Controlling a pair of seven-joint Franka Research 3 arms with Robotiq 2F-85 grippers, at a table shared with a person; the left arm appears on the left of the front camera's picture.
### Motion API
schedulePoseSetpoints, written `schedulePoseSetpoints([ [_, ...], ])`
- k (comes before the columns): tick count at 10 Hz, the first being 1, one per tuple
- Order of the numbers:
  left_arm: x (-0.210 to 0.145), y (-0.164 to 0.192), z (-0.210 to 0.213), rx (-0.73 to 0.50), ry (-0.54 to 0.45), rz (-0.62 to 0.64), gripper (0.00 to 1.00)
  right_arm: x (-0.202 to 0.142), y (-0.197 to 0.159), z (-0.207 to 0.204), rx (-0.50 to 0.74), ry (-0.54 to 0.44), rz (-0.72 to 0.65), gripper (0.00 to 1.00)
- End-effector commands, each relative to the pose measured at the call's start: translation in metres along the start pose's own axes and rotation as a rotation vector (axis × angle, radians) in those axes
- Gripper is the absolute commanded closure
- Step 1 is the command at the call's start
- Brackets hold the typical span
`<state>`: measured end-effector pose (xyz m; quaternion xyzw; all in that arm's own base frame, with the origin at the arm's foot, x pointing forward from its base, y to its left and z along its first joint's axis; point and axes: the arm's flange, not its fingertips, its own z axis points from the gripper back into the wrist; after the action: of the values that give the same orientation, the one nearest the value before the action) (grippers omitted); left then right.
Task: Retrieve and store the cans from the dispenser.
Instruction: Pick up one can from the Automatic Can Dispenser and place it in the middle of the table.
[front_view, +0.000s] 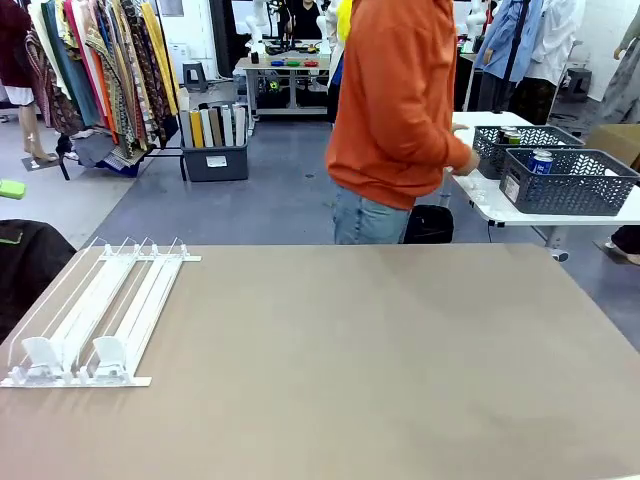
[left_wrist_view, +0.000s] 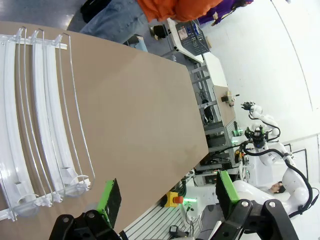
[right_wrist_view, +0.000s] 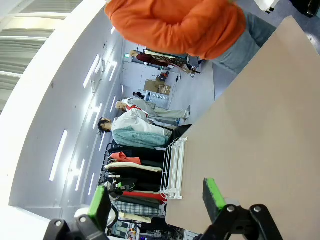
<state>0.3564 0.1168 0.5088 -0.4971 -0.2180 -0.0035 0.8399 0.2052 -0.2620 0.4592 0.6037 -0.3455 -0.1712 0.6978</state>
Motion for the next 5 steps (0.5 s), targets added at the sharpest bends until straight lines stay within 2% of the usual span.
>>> schedulePoseSetpoints([
  [1,-0.0021,-0.0013,0.0010,0.002,0.010,0.004,0.00,0.0033,0.0018,-0.0022,0.021,-0.014,0.026,0.00],
  [5,-0.0021,-0.0013,0.0010,0.002,0.010,0.004,0.00,0.0033,0.0018,-0.0022,0.021,-0.014,0.026,0.00],
])
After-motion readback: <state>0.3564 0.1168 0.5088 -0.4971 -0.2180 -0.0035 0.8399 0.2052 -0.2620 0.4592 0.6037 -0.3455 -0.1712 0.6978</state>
